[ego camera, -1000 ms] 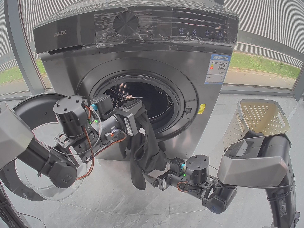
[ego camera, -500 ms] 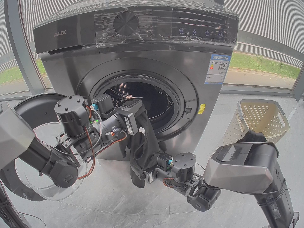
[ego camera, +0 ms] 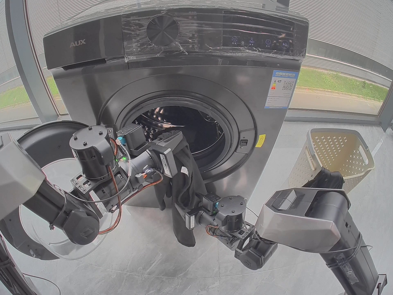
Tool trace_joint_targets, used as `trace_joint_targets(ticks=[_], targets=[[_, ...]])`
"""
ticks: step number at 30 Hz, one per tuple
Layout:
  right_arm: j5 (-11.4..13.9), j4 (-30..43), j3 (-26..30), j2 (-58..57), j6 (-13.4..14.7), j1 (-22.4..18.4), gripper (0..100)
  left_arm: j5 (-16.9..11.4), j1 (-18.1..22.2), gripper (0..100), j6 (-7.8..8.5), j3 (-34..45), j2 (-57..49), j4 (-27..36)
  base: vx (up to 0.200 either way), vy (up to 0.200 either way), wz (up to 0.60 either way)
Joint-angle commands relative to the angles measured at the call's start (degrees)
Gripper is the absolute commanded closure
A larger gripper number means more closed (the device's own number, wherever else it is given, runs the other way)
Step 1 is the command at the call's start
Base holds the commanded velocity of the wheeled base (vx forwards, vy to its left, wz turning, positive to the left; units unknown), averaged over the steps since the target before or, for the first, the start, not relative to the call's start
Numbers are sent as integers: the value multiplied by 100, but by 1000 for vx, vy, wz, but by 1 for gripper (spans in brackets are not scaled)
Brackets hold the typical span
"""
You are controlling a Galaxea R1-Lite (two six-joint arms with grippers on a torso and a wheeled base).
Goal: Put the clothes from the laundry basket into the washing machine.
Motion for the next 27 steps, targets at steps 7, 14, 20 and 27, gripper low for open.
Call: trace_joint_targets(ticks=[7, 14, 20, 27], targets=[[-26, -36, 282, -209, 31, -25, 100, -10, 77, 100, 7, 134, 22, -46, 0, 0, 0], [-26, 16, 1591, -1273, 22, -192, 100, -28, 226, 100, -1, 345, -48, -221, 0, 0, 0], [71, 25, 2506, -2442, -40, -623, 100, -151, 244, 100, 34, 1215, -576, -371, 0, 0, 0], [546, -168, 3332, -3654, -57, -711, 100, -617, 191, 100, 25, 1971, -1499, -423, 0, 0, 0]])
